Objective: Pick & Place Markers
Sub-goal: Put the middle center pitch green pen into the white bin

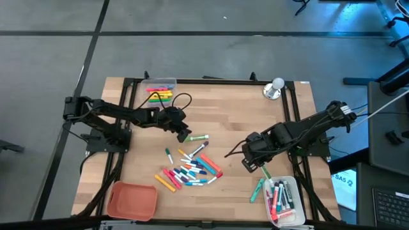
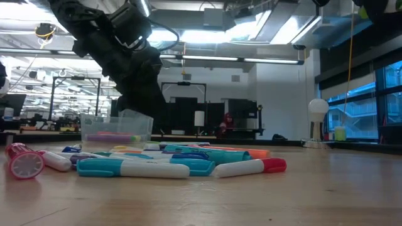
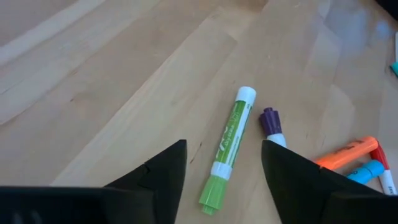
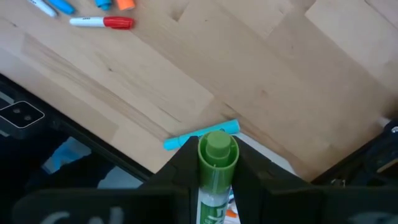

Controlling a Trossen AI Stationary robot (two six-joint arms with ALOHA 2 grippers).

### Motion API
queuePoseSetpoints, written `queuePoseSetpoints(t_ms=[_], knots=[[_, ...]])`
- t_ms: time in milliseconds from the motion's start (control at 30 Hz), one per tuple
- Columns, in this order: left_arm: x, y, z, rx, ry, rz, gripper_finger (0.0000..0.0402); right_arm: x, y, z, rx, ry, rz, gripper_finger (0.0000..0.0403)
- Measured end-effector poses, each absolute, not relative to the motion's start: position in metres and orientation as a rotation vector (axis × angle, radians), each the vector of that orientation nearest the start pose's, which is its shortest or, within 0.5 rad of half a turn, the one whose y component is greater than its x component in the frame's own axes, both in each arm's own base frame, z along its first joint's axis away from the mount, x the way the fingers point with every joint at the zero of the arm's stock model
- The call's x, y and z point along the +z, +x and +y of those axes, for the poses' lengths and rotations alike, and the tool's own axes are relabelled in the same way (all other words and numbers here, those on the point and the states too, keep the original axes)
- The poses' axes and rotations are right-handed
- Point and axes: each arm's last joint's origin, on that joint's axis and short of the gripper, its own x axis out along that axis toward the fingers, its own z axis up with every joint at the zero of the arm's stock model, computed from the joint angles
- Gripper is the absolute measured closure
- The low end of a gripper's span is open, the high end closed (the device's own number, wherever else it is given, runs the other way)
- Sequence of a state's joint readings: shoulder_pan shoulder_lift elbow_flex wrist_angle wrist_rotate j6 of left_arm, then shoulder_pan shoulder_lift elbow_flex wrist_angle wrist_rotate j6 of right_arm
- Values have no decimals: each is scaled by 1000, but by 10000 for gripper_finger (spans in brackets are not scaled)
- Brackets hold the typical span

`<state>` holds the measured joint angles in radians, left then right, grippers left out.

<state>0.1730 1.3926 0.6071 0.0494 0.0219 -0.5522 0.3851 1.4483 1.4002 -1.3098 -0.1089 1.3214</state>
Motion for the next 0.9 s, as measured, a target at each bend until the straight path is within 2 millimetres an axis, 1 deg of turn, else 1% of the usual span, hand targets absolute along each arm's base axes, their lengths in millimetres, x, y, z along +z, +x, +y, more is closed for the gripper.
queuePoseSetpoints(t_ms=[100, 200, 367, 500, 633, 733, 900], knots=[[168, 257, 44, 337, -583, 678, 179, 319, 236, 99, -523, 894, 1382, 337], [168, 257, 44, 329, -561, 679, 172, 319, 236, 99, -521, 892, 1382, 337], [168, 257, 45, 329, -537, 677, 173, 319, 236, 99, -511, 865, 1371, 337], [170, 259, 44, 311, -437, 656, 171, 319, 237, 98, -516, 866, 1367, 337], [175, 263, 41, 270, -340, 604, 172, 320, 237, 100, -487, 923, 1398, 337], [179, 266, 39, 267, -312, 560, 174, 320, 236, 104, -473, 962, 1429, 337], [179, 267, 41, 305, -308, 544, 174, 321, 233, 116, -427, 994, 1472, 337]])
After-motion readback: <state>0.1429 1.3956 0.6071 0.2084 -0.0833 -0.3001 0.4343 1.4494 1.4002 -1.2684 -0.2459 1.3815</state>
